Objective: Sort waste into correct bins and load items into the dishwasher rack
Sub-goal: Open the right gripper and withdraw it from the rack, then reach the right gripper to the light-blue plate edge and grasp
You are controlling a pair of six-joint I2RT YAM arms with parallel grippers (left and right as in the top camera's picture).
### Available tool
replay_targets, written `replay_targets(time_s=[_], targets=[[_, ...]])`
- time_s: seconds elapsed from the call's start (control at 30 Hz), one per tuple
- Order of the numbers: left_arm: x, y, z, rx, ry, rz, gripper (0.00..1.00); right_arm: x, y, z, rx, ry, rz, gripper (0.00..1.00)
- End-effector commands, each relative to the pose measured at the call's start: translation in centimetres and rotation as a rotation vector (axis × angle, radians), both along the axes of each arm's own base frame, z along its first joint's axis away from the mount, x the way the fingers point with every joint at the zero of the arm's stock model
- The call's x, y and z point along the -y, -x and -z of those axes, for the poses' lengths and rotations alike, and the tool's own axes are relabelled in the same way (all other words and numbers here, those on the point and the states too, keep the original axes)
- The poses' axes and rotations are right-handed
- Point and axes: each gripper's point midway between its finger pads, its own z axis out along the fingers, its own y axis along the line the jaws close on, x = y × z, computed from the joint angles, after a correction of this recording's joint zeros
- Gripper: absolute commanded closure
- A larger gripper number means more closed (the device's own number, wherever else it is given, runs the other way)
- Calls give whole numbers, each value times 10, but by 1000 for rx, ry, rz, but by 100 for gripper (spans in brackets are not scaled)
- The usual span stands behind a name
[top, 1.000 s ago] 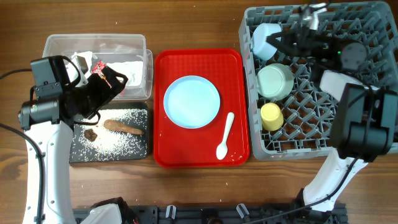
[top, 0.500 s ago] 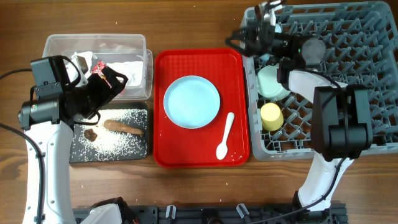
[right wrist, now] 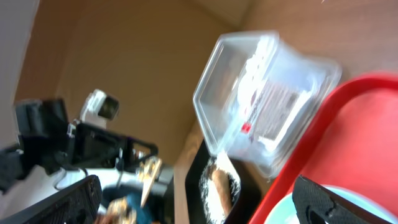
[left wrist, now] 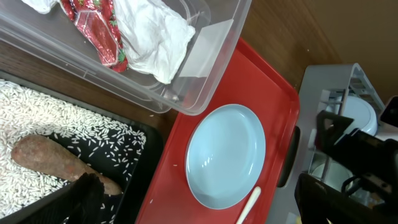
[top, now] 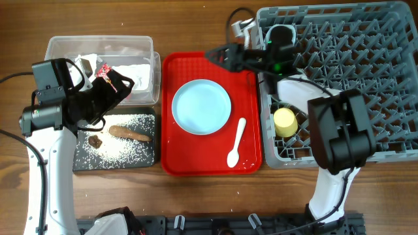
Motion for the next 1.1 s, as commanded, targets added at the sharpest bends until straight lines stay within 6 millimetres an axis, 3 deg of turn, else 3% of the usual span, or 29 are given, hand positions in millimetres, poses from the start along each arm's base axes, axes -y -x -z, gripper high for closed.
replay_targets(time_s=[0.0, 0.13, 0.2, 0.5, 0.6, 0.7, 0.77, 1.07], targets=[[-2, 0, 2, -7, 2, -11, 0, -32, 16, 14, 83, 90, -17, 0], [-2, 0, 2, -7, 2, -11, 0, -43, 26, 77, 34, 349, 61, 0], [-2, 0, 2, -7, 2, -11, 0, -39, 29, 88, 29, 429, 83, 0], [-2, 0, 2, -7, 2, -11, 0, -3, 38, 58, 167, 725, 203, 0], [-2, 0, 2, -7, 2, -11, 0, 21, 60, 78, 113, 954, 239, 0], [-2, 0, 2, -7, 2, -11, 0, 26, 77, 94, 103, 1062, 209, 0], [-2, 0, 2, -7, 2, -11, 0, 25, 90, 104, 37, 1067, 203, 0], [-2, 0, 2, -7, 2, -11, 0, 35, 107, 129, -20, 1094, 186, 0]])
